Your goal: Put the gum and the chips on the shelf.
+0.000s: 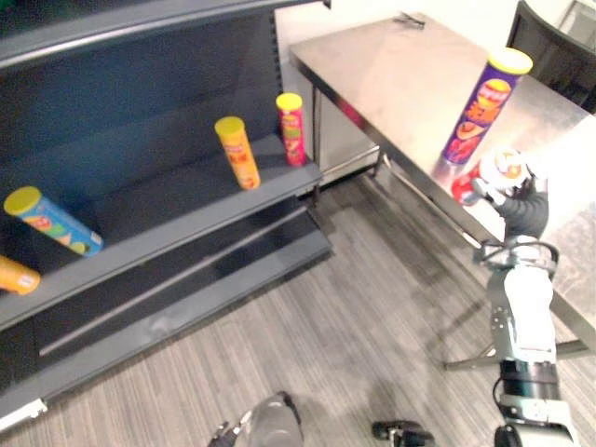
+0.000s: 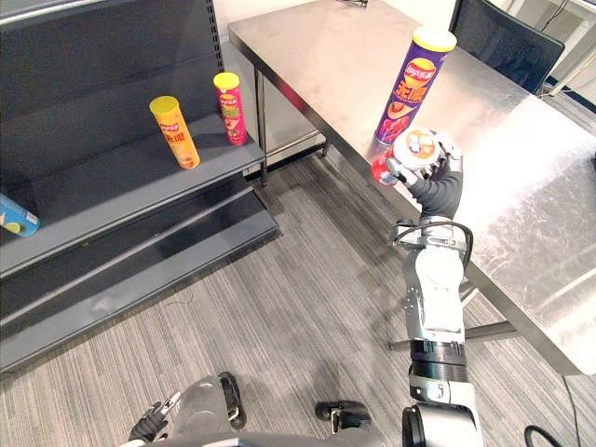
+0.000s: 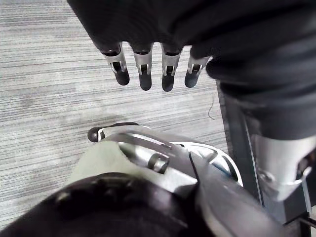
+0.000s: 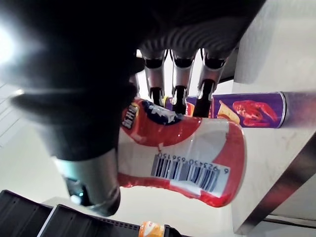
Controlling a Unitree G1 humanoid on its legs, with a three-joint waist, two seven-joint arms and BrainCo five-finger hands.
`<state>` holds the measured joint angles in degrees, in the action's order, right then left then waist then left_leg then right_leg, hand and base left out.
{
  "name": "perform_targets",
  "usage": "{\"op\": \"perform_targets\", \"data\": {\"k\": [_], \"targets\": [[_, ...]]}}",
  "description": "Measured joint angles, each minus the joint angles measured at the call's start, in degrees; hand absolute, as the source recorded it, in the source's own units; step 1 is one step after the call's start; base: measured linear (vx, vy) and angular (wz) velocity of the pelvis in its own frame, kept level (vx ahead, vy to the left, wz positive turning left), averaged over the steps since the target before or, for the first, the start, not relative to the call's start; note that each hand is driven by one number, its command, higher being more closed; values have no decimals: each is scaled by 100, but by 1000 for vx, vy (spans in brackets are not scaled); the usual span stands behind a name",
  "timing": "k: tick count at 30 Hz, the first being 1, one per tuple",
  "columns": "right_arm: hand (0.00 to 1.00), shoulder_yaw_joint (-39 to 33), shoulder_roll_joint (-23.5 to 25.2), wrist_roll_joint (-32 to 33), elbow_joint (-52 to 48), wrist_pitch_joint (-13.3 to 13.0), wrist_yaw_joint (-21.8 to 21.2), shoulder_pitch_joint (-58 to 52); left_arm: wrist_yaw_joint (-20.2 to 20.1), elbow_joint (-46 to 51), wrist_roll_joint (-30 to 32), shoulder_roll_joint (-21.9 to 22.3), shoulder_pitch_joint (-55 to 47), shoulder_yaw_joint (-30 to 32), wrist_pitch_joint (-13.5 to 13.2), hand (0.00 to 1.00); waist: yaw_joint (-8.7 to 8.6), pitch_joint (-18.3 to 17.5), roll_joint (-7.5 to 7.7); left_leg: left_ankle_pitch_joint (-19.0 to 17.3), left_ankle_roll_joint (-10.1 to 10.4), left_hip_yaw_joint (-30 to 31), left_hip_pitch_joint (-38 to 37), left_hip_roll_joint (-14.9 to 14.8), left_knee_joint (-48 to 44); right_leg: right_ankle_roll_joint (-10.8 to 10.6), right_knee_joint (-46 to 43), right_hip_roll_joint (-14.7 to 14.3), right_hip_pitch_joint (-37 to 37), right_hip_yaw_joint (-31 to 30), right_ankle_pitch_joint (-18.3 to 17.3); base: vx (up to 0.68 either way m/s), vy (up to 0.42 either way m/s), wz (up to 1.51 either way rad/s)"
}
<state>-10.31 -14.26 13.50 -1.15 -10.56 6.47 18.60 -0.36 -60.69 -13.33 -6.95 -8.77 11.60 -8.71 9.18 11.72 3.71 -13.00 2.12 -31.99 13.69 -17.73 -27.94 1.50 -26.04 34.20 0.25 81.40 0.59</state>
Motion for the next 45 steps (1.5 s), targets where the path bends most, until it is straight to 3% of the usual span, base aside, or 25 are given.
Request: {"op": "perform_targets", "data": {"k": [5, 6, 9, 10, 11, 12, 13, 14, 15, 16, 18, 21, 22, 24, 25, 26, 30, 35, 37, 40, 43, 45], "targets": [[100, 180, -4, 12, 11, -1, 8, 48, 0, 245, -252, -16, 5, -121, -9, 0, 208, 248, -25, -445, 11, 284, 451, -369, -775, -3, -221, -79, 37, -3, -9, -86, 98, 7], [100, 277, -3, 13, 15, 0, 5, 67, -1, 341, -413, -34, 5, -179, -11, 0, 241, 293, -17, -550, -61, 382, 570, -425, -1021, -5, -239, -84, 77, 2, -7, -124, 184, 20], [100, 534, 12, 14, 29, 4, -18, 167, -3, 497, -568, -115, 19, -349, -10, 0, 304, 342, 12, -991, -197, 626, 845, -337, -1536, -109, -434, 144, 221, -30, 109, -111, 206, 37], [100, 592, 11, 13, 30, 8, -26, 167, -1, 513, -657, -132, 21, -359, -4, 0, 354, 348, 26, -1075, -262, 643, 852, -273, -1613, -11, -557, 273, 213, -161, 200, -32, 317, 52], [100, 720, 9, 12, 30, 16, -67, 165, 9, 649, -685, -201, -20, -472, 9, 0, 348, 359, -9, -1190, -358, 891, 907, -41, -1744, 522, -972, 566, -115, -1200, 623, 8, 370, 76], [100, 751, 16, 9, 31, 17, -85, 147, 17, 747, -685, -264, 5, -540, 9, 0, 292, 404, -84, -1186, -467, 1148, 1001, 83, -1769, 518, -1171, 493, -527, -2313, 612, 23, 329, 94], [100, 767, 29, 9, 34, 26, -100, 137, 19, 815, -684, -323, 15, -580, 7, 0, 275, 419, -88, -1182, -520, 1262, 1062, 147, -1733, 337, -1243, 296, -790, -3107, 441, 39, 133, 90], [100, 800, 29, 6, 34, 42, -157, 131, 22, 850, -683, -377, 18, -592, -15, 0, 248, 420, -63, -1155, -622, 1407, 1112, 297, -1655, 129, -1252, -3, -1049, -3897, 191, 64, 79, 135], [100, 851, 29, 1, 27, 43, -231, 71, 50, 847, -681, -399, 19, -634, -8, 0, 134, 434, -77, -1076, -795, 1660, 1038, 733, -1417, -29, -1211, -546, -1337, -5003, -378, 142, 89, 137], [100, 851, 26, 0, 24, 42, -238, 23, 63, 829, -679, -386, 6, -676, -6, 0, 95, 438, -82, -1040, -800, 1700, 973, 848, -1356, -31, -1210, -680, -1387, -5176, -525, 214, 89, 154], [100, 907, 28, -2, -10, 43, -296, -85, 68, 817, -678, -296, 25, -726, -6, 0, 42, 549, -271, -1022, -815, 1901, 819, 1113, -1306, -110, -1033, -1047, -1625, -5299, -755, 208, 60, 100], [100, 1058, 38, 4, -8, 56, -334, -131, 76, 817, -738, -293, 162, -752, -10, 0, 35, 597, -310, -1007, -784, 2117, 821, 1247, -1222, -318, -380, -1406, -1985, -5668, -623, 152, -27, 52], [100, 1069, 68, 6, -8, 56, -334, -167, 75, 823, -910, -276, 289, -809, -19, 0, 21, 608, -326, -982, -709, 2297, 812, 1310, -1182, -478, 24, -1612, -2112, -6036, -516, 109, -71, 61], [100, 1069, 149, 34, -9, 55, -347, -224, 75, 825, -917, -277, 381, -886, -63, 0, -22, 632, -282, -967, -605, 2475, 736, 1428, -1134, -698, 473, -1732, -2077, -6407, -350, 129, -135, 71], [100, 1072, 201, 49, -11, 55, -369, -242, 75, 828, -919, -276, 404, -906, -73, 0, -65, 656, -240, -955, -529, 2499, 702, 1471, -1137, -775, 647, -1730, -1976, -6475, -205, 137, -201, 84], [100, 1085, 235, 58, -12, 55, -406, -238, 75, 831, -1004, -201, 425, -913, -73, 0, -120, 692, -290, -959, -419, 2561, 695, 1418, -1138, -1023, 720, -1764, -1871, -6397, -28, 78, -152, 53], [100, 1236, 362, 256, -12, 55, -447, -209, 59, 823, -1135, -109, 347, -888, -69, 0, -92, 705, -296, -781, -81, 2648, 669, 1103, -743, -877, 1155, -2172, -1765, -6233, 61, 52, -210, 0], [100, 1361, 379, 302, -11, 55, -472, -246, 19, 827, -1110, -115, 365, -903, -74, 0, -137, 737, -316, -418, 221, 2721, 412, 999, -26, -656, 1247, -2303, -1707, -6033, -54, 20, -197, 8], [100, 1363, 397, 326, -10, 56, -507, -302, 15, 827, -1057, -122, 367, -904, -75, 0, -178, 738, -315, -297, 250, 2808, 395, 997, 182, -580, 1232, -2311, -1715, -5913, -107, -7, -156, 31], [100, 1499, 410, 338, -6, 56, -582, -338, 20, 813, -1026, -140, 377, -912, -72, 0, -221, 746, -295, -136, 290, 2825, 381, 982, 454, -447, 926, -2265, -1890, -5828, -308, -22, -147, 20], [100, 1699, 554, 341, 32, 57, -634, -506, 41, 784, -1011, -163, 399, -926, -70, 0, -283, 752, -290, -122, 359, 2857, 281, 961, 456, -382, 343, -2155, -1998, -5815, -727, -23, -130, 12], [100, 1877, 567, 344, 76, 57, -699, -670, 47, 793, -1011, -180, 402, -910, -73, 0, -302, 772, -302, -114, 346, 2626, 406, 769, -159, -357, 191, -2198, -1879, -5749, -1047, -1, -122, 15]]}}
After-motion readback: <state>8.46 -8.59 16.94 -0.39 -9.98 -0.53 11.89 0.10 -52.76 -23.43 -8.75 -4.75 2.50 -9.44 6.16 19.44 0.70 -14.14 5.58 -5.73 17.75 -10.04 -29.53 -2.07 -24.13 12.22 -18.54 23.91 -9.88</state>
